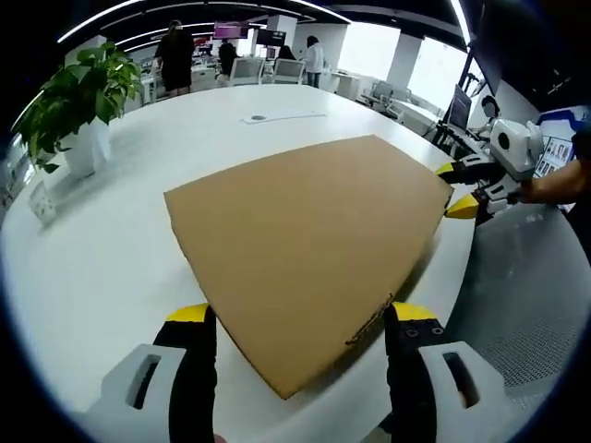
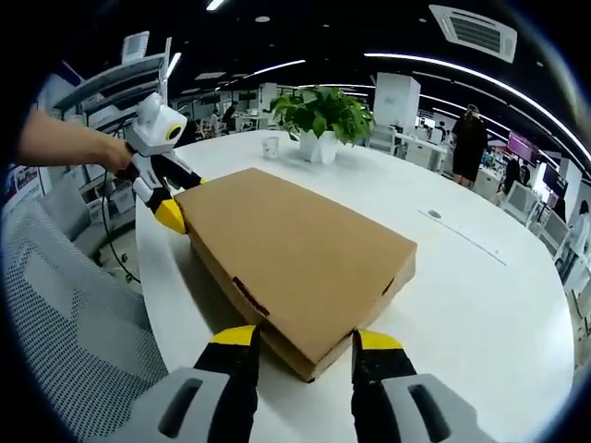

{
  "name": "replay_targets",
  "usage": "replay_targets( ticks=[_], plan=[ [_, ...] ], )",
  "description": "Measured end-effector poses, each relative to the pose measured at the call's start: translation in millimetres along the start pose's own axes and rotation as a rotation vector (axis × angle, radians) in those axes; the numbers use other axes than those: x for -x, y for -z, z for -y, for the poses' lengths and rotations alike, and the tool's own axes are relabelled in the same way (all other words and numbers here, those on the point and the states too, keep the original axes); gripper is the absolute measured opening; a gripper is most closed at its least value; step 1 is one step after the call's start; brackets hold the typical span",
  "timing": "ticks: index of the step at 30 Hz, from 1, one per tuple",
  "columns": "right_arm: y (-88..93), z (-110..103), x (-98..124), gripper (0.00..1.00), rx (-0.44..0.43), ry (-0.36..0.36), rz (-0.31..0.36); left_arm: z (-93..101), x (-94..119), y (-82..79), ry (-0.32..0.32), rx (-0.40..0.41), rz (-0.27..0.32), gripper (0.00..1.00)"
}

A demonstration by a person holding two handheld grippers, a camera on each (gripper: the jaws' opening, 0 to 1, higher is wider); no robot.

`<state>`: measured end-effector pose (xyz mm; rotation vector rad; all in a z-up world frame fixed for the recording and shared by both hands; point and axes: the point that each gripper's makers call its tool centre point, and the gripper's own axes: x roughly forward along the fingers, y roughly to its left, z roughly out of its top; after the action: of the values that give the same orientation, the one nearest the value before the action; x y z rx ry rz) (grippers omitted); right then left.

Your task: Operate the shoe box by opening the lid, removing the specified soft item, and placing it in the target area until the item is outside and the box remains undamaged.

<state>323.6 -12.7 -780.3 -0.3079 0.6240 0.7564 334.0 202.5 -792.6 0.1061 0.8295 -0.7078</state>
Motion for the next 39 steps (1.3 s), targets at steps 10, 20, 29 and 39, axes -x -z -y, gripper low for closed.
replay_targets(
  ticks=[10,20,29,39],
  plan=[
    [-0.2,0.4,0.3,0.37,-0.029,0.003,0.013,4.8,2.9,0.8,-0.052,0.015,0.063,0.77],
    [-2.7,0.3,2.8,0.36,-0.05,-0.004,0.018,5.0,10.8,-0.5,-0.078,0.049,0.111,0.71],
    [-8.2,-0.3,7.3,0.37,-0.084,-0.008,0.027,7.8,14.1,-4.4,-0.073,0.067,0.119,0.73],
    [-18.9,-0.5,15.5,0.37,-0.082,-0.009,0.048,7.3,23.6,-10.4,-0.073,0.044,0.11,0.7]
  ],
)
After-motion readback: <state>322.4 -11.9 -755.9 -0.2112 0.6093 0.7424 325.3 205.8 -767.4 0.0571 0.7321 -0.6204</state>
